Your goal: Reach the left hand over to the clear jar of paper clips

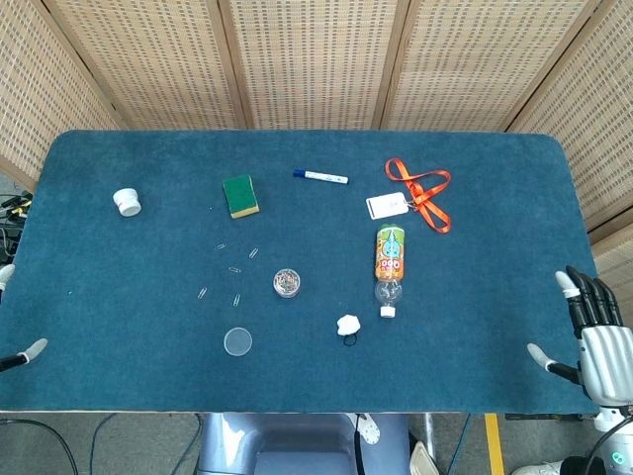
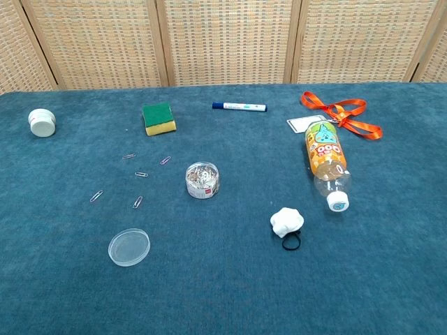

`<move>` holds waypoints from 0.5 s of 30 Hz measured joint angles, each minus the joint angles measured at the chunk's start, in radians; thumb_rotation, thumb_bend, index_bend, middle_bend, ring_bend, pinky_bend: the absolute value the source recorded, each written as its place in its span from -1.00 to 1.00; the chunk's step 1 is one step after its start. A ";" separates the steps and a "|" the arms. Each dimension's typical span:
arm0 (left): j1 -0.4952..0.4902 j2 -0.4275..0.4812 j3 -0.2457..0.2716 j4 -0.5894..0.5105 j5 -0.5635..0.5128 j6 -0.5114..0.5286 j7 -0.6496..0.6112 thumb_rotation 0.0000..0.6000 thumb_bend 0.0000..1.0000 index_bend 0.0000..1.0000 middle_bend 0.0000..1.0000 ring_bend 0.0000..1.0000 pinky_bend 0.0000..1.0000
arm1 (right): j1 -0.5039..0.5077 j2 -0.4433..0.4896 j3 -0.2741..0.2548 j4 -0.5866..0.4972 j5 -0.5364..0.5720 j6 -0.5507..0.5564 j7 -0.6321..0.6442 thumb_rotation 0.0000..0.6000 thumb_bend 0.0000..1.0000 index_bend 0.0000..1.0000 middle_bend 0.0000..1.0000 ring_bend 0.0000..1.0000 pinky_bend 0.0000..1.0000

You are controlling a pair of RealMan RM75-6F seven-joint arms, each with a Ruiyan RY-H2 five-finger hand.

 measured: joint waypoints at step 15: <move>-0.194 -0.094 -0.088 0.086 -0.014 -0.249 0.084 1.00 -1.00 -0.85 -1.00 -1.00 -1.00 | 0.011 0.024 -0.001 -0.042 0.052 -0.061 -0.026 1.00 -1.00 -1.00 -1.00 -1.00 -1.00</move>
